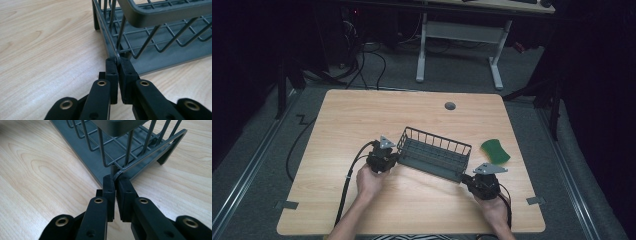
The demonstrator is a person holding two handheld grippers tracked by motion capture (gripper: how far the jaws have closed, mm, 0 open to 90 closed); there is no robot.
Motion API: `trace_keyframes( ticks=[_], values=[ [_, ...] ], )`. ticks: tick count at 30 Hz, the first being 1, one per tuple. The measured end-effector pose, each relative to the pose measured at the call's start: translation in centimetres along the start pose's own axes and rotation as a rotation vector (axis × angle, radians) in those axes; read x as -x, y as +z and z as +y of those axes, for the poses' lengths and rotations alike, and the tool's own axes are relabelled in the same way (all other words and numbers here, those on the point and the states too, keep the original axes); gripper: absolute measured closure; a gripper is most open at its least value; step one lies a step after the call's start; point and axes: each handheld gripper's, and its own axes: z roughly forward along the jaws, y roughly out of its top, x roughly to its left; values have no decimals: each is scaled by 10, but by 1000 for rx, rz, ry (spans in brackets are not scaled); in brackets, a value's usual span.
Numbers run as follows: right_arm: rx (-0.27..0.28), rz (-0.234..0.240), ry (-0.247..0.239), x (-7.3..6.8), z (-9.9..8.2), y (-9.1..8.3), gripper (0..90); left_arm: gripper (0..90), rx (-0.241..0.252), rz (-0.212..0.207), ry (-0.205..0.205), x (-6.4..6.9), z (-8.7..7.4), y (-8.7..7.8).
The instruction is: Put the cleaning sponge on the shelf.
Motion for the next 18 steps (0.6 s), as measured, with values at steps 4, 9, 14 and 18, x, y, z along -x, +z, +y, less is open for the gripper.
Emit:
trace_keyframes(
  ticks=[4,9,14,18],
  values=[
    [7,4,2,0,-3,-2,858,865,2,5,7,3,-3,-2],
    [10,13,9,0,-6,-2,697,749,12,8,-23,3,-9,-5],
    [53,12,20,3,-12,-7,539,520,36,23,-47,-1,-15,-13],
    [63,4,19,7,-17,-11,482,412,51,36,-67,-6,-24,-21]
  ],
)
